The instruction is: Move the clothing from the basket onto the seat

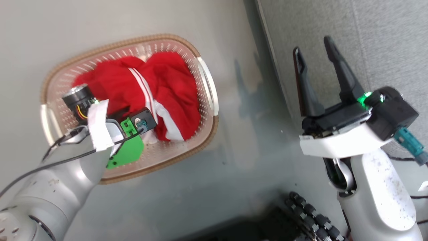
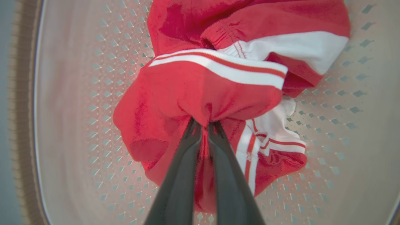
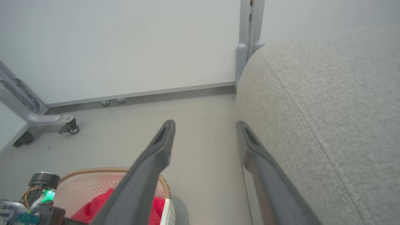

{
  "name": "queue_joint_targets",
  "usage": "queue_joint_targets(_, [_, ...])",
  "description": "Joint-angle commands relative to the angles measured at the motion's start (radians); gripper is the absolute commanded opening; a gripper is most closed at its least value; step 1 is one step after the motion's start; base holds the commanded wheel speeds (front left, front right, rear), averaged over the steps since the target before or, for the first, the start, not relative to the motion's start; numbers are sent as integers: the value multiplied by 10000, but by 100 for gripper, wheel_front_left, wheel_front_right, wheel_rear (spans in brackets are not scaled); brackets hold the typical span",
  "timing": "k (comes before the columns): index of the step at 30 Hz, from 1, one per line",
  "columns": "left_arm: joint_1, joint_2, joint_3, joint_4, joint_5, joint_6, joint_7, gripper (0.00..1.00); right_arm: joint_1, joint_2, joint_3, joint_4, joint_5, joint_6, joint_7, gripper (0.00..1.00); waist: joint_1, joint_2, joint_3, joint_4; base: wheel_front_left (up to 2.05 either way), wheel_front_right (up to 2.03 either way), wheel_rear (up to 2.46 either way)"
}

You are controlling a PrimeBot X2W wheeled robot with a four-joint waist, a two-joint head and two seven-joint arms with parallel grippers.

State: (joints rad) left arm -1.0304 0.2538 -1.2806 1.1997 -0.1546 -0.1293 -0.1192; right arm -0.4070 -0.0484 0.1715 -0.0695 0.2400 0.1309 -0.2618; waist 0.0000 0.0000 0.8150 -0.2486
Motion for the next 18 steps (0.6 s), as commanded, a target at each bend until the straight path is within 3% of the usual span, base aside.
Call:
queue_joint_targets(1, [227, -34, 112, -177, -363, -17, -244, 0, 275, -37, -44, 70, -147, -3, -49, 100, 0, 0, -1314, 565, 0, 0, 0])
queue_joint_targets(6, [974, -228, 787, -579, -1498, 20, -1019, 0, 869, -37, -112, 256, -527, -3, -49, 100, 0, 0, -2534, 1027, 0, 0, 0])
queue_joint_targets(12, [2130, -536, 1838, -1414, -2642, 403, -1457, 0, 1678, -40, -206, 436, -918, -3, -49, 100, 0, 0, -3937, 1501, 0, 0, 0])
queue_joint_targets(18, [3362, -327, 2811, -3645, -2760, 1049, -1462, 0, 2494, -42, -207, 656, -1194, -3, -49, 100, 0, 0, -5224, 1829, 0, 0, 0])
